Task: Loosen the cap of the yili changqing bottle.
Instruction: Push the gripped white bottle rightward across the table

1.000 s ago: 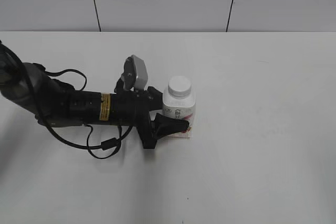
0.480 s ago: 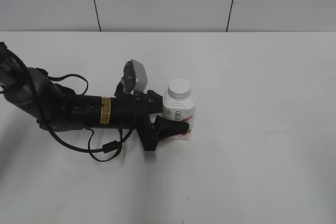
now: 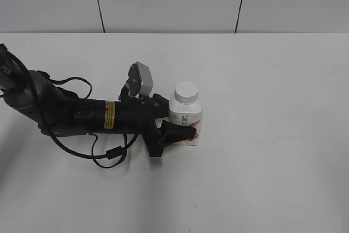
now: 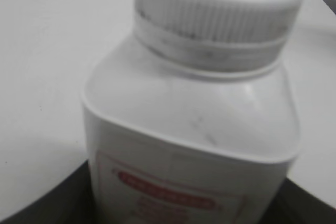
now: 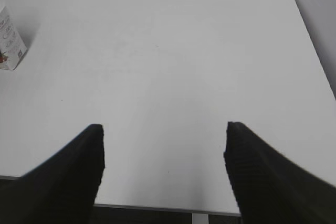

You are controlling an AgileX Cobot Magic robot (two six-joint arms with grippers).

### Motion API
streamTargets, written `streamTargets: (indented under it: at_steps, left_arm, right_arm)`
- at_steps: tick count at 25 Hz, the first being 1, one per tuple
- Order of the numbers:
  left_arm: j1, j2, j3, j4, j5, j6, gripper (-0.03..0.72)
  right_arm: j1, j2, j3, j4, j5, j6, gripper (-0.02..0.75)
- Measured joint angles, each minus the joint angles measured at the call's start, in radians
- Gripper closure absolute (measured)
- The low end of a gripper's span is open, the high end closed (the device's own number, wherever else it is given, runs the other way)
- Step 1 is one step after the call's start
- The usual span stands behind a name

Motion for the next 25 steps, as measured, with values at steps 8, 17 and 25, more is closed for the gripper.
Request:
streamTargets:
  at_steps: [8,17,25]
  left_arm:
    - [0.000,0.001,0.000,-0.008,0.000,0.000,0.252]
    - [0.000,0.002,0.000,-0.021,0.001,0.000,0.253]
    - [0.000,0.002,0.000,-0.021,0.000,0.000,0.254]
  right_arm:
    - [0.000,0.000,0.000,0.000,0.000,0.000,0.172]
    - [0.000,0.247,-0.066,0.063,-0.025,0.038,0.172]
    - [0.000,0.642,-0.259,0.199,-0.037,0.021,0.172]
